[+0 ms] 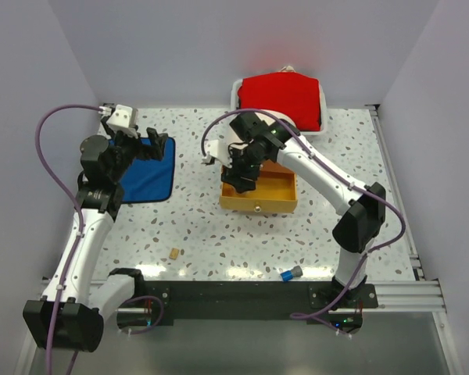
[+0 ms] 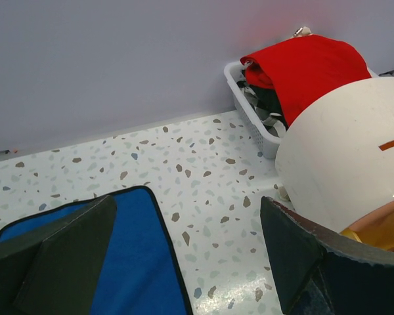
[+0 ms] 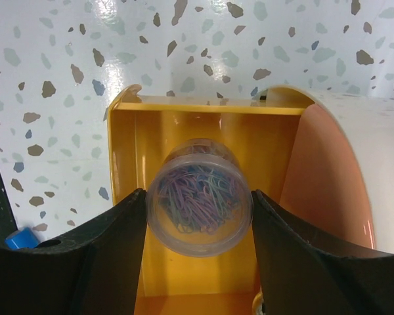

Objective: Sort the stationery into containers
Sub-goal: Place the stationery in the storage box.

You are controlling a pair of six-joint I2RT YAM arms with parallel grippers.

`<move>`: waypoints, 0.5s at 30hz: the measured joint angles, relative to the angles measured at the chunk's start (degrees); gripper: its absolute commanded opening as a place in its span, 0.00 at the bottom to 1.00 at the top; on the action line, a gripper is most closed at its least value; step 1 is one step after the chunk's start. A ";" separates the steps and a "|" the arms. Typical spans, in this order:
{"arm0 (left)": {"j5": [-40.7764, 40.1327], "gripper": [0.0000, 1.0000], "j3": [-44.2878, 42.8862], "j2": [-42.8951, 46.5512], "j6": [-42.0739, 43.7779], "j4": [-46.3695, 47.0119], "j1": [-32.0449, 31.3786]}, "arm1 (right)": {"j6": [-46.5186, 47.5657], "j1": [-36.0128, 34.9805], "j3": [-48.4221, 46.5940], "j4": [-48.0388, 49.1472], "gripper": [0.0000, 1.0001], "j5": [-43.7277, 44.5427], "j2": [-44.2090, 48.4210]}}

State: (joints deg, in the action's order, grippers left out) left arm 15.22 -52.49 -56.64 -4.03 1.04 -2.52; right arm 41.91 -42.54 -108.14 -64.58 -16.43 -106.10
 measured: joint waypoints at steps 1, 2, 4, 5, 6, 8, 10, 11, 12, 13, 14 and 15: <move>0.13 0.95 0.02 0.00 -0.04 0.00 0.07 | -0.11 -0.11 -0.07 0.04 0.15 -0.02 -0.35; 0.28 0.95 0.02 0.00 -0.09 0.00 0.20 | -0.26 -0.22 -0.09 0.07 0.18 -0.02 -0.66; 0.55 0.95 0.02 0.00 -0.42 0.00 0.37 | -0.48 -0.33 -0.09 0.28 0.29 -0.04 -1.22; 0.68 0.95 0.02 0.00 -0.52 0.00 0.44 | -0.57 -0.48 -0.09 0.39 0.32 -0.02 -1.42; 0.87 0.95 0.02 0.00 -0.87 0.00 0.52 | -0.59 -0.57 -0.09 0.52 0.36 -0.04 -1.53; 1.07 0.95 0.22 0.00 -1.03 0.07 0.63 | -0.68 -0.68 -0.09 0.70 0.43 -0.04 -1.53; 1.16 0.95 0.46 -0.02 -1.22 0.04 0.66 | -0.81 -0.70 -0.09 0.94 0.49 -0.15 -1.53; 1.29 0.95 0.59 -0.04 -1.33 0.04 0.66 | -0.90 -0.70 -0.09 0.98 0.51 -0.17 -1.53; 1.31 0.94 0.68 -0.04 -1.36 0.04 0.66 | -1.01 -0.70 -0.09 1.03 0.52 -0.17 -1.53; 1.40 0.94 0.74 -0.09 -1.38 0.07 0.66 | -1.07 -0.70 -0.09 1.09 0.53 -0.17 -1.53; 1.51 0.94 0.76 -0.13 -1.40 0.07 0.66 | -1.22 -0.70 -0.11 1.18 0.54 -0.20 -1.53; 1.62 0.94 0.76 -0.20 -1.42 0.07 0.66 | -1.31 -0.70 -0.09 1.27 0.54 -0.17 -1.53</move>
State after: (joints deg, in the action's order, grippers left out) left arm 16.84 -51.72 -56.84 -5.45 1.10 -1.87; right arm 40.60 -43.24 -108.22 -63.31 -16.60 -107.63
